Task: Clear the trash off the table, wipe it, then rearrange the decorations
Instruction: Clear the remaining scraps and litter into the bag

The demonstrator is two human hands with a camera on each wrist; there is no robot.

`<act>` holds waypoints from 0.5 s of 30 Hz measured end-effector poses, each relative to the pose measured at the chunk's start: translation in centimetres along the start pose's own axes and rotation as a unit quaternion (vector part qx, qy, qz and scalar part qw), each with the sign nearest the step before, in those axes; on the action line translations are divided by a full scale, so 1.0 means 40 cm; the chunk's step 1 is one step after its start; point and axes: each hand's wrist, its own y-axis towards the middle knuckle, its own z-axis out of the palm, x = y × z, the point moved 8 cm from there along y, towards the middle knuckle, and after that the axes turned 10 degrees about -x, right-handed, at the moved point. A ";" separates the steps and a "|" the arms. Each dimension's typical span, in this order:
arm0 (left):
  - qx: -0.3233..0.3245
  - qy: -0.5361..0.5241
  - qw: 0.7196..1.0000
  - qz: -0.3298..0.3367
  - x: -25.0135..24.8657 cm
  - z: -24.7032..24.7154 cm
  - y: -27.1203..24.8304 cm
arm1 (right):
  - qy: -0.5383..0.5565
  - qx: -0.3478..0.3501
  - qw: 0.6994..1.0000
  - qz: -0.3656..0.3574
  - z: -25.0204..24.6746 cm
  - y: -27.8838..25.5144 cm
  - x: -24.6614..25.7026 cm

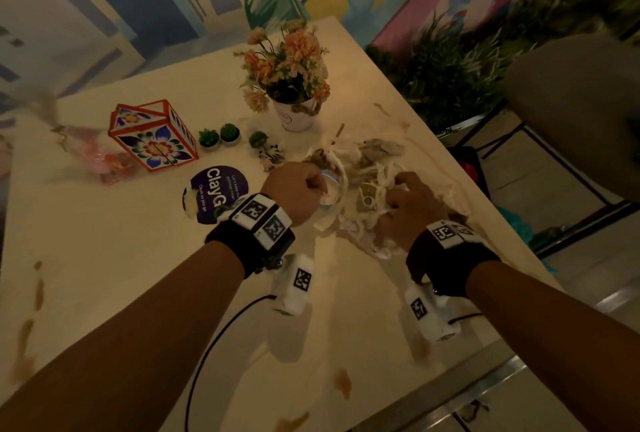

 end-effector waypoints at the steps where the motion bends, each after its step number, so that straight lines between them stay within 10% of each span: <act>1: 0.000 -0.003 1.000 0.001 0.000 -0.013 -0.008 | 0.020 -0.016 1.000 -0.004 -0.014 -0.001 0.009; 15: -0.048 -0.195 0.980 -0.005 0.020 -0.197 -0.104 | 0.070 -0.150 0.985 0.042 -0.249 -0.052 0.138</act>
